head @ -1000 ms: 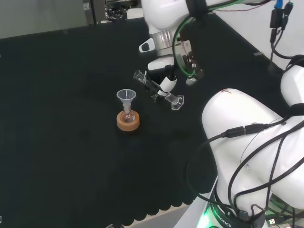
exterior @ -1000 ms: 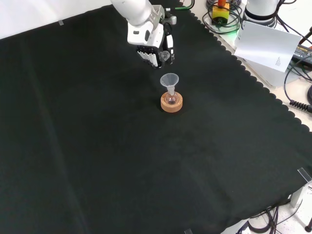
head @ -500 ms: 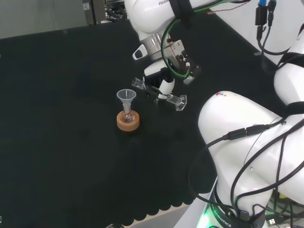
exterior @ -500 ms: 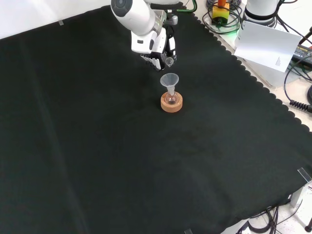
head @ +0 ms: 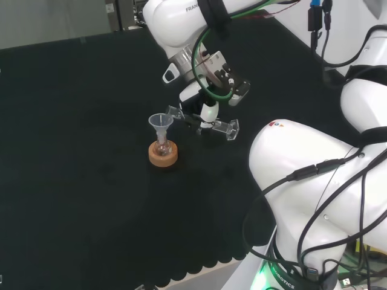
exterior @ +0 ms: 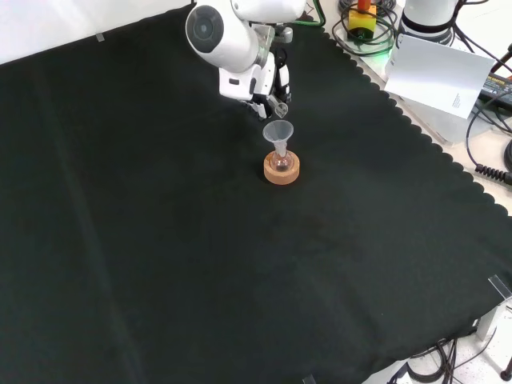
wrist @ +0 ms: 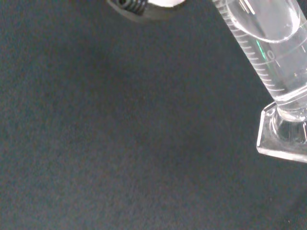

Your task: Pour the water from the graduated cylinder into the round-bottom flask.

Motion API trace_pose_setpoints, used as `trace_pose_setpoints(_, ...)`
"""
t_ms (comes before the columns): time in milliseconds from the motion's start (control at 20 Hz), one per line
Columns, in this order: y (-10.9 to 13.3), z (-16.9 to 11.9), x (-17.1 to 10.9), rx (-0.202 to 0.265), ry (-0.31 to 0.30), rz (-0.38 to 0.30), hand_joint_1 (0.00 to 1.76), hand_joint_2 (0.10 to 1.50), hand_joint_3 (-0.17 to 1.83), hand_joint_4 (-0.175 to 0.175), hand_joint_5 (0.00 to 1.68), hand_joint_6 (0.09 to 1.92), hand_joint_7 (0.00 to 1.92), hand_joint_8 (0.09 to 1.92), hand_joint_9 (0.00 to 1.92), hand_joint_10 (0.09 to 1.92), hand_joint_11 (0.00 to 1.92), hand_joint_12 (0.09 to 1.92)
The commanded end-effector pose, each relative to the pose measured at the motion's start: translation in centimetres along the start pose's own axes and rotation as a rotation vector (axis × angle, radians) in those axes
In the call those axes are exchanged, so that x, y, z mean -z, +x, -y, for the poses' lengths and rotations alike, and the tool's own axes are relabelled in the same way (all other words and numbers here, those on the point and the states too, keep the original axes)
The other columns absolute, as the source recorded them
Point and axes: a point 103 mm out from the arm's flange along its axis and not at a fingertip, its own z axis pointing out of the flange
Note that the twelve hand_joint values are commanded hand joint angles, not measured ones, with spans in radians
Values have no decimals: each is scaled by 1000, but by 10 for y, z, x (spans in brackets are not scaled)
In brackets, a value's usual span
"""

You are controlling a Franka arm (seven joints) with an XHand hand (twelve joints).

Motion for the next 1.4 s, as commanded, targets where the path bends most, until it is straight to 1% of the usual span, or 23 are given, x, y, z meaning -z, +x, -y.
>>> trace_pose_setpoints(50, -2, 2, 2, -32, 70, 30, 1169, 1057, -19, -125, 1141, 767, 1423, 200, 1575, 87, 1480, 590)
trace_pose_setpoints(350, -2, 1, 6, -36, 109, 45, 1169, 1058, -20, -125, 1139, 771, 1423, 195, 1575, 87, 1481, 589)
trace_pose_setpoints(1150, -8, 5, 24, -66, 210, 76, 1168, 1061, -21, -124, 1135, 777, 1425, 188, 1580, 87, 1483, 589)
trace_pose_setpoints(1400, 2, 3, 32, -103, 290, 142, 1167, 1062, -22, -124, 1134, 779, 1427, 185, 1582, 87, 1484, 589)
